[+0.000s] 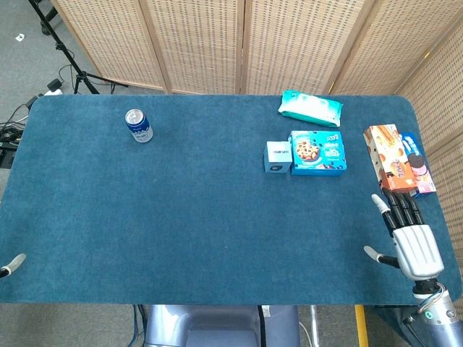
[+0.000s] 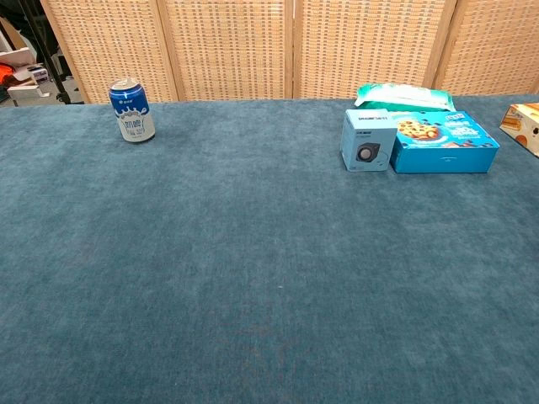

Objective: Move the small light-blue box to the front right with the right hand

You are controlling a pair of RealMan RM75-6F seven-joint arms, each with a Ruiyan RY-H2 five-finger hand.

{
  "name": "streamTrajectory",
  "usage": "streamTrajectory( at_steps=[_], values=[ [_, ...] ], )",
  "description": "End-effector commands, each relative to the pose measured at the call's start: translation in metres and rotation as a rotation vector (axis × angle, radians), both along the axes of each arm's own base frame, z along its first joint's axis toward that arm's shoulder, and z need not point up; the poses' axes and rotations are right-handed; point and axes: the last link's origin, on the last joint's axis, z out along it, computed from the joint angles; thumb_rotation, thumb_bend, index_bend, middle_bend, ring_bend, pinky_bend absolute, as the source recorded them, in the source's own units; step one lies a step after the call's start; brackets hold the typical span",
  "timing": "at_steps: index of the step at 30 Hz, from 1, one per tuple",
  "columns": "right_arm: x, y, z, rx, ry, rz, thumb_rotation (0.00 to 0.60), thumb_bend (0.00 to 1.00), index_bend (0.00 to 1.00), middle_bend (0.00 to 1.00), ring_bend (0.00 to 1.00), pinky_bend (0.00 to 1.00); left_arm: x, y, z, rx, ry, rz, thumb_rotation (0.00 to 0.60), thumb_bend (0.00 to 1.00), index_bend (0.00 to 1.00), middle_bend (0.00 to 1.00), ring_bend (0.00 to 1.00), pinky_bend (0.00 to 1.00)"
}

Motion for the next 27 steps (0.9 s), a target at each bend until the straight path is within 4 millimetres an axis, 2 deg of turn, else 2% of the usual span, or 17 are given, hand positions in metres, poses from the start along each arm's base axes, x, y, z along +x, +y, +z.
streamTrajectory(
  at_steps=[1,5,8,17,20,27],
  values=[
    [0.000,-0.001,-0.001,0.007,0.001,-0.006,0.600,0.00,0.00,0.00,0.00,0.00,0.000,0.000,0.000,-0.008,-0.004,0.000,0.600,0.00,0.00,0.00,0.00,0.00],
    [0.001,-0.004,-0.001,0.016,-0.015,0.007,0.600,0.00,0.00,0.00,0.00,0.00,-0.001,0.000,0.001,-0.006,-0.004,0.005,0.600,0.00,0.00,0.00,0.00,0.00],
    [0.006,-0.015,-0.003,0.038,0.015,0.045,0.600,0.00,0.00,0.00,0.00,0.00,-0.002,0.002,0.001,-0.007,-0.008,0.016,0.600,0.00,0.00,0.00,0.00,0.00],
    [0.059,-0.105,-0.007,0.147,0.046,0.132,0.600,0.00,0.00,0.00,0.00,0.00,-0.006,0.018,-0.001,-0.012,-0.005,0.064,0.600,0.00,0.00,0.00,0.00,0.00],
    [0.079,-0.144,-0.018,0.186,0.085,0.115,0.600,0.00,0.00,0.00,0.00,0.00,-0.009,0.023,-0.002,-0.011,-0.001,0.086,0.600,0.00,0.00,0.00,0.00,0.00],
    [0.109,-0.201,-0.055,0.274,0.130,0.033,0.600,0.00,0.00,0.00,0.00,0.00,-0.011,0.034,-0.006,-0.009,0.017,0.123,0.600,0.00,0.00,0.00,0.00,0.00]
  ],
)
